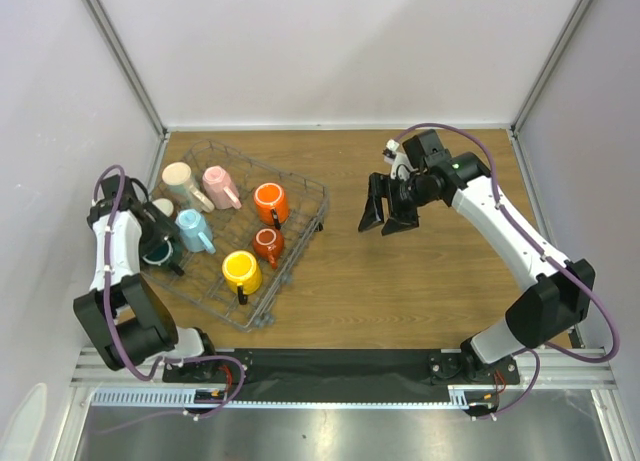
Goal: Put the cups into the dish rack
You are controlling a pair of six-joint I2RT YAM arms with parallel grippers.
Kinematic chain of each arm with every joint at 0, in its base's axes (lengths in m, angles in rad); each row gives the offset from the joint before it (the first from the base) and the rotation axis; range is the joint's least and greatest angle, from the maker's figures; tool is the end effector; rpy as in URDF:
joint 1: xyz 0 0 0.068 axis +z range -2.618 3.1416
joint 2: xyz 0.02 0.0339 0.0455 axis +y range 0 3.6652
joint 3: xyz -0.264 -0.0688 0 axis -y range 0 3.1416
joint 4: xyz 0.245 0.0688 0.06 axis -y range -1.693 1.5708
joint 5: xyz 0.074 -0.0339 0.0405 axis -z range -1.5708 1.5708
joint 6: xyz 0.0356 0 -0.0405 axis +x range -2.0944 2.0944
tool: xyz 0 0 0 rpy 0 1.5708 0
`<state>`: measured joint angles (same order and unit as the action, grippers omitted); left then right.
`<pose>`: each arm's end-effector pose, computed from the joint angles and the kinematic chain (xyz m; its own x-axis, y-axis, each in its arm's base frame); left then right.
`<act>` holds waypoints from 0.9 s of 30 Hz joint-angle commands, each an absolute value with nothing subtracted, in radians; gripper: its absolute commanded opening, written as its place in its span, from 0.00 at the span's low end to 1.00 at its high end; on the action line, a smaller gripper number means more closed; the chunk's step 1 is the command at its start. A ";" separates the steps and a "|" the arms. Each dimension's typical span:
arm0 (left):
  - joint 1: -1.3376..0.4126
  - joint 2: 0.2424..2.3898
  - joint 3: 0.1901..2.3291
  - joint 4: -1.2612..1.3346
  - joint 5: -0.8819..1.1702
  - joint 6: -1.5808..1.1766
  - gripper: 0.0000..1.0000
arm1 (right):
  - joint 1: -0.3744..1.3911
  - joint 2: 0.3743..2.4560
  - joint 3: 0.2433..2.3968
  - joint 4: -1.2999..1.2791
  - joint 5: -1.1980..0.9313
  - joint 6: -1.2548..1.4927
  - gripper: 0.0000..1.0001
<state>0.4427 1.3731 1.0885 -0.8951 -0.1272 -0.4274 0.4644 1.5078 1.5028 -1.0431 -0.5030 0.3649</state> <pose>0.2346 0.1162 0.2601 -0.5660 -0.7233 -0.3955 -0.7727 0.6327 -0.0513 0.2616 0.1502 0.3446 -0.9405 -0.1215 -0.3173 -0.2911 0.7696 0.5683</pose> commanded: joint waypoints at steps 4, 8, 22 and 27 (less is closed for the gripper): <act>0.462 1.402 1.071 -0.856 -0.127 -0.454 0.01 | 0.443 1.525 1.546 -1.055 -0.500 0.357 0.72; 0.460 1.422 1.071 -0.851 -0.124 -0.460 0.00 | 0.437 1.526 1.549 -1.060 -0.499 0.357 0.72; 0.472 1.526 1.111 -0.894 -0.132 -0.491 0.00 | 0.414 1.531 1.574 -1.080 -0.495 0.357 0.72; 0.474 1.545 1.129 -0.914 -0.159 -0.482 0.20 | 0.410 1.539 1.591 -1.089 -0.492 0.353 0.72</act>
<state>0.4637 1.5299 1.0985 -0.8730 -0.1379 -0.4782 0.4149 1.5303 1.5379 -1.0779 -0.5026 0.3649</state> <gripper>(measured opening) 0.917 0.718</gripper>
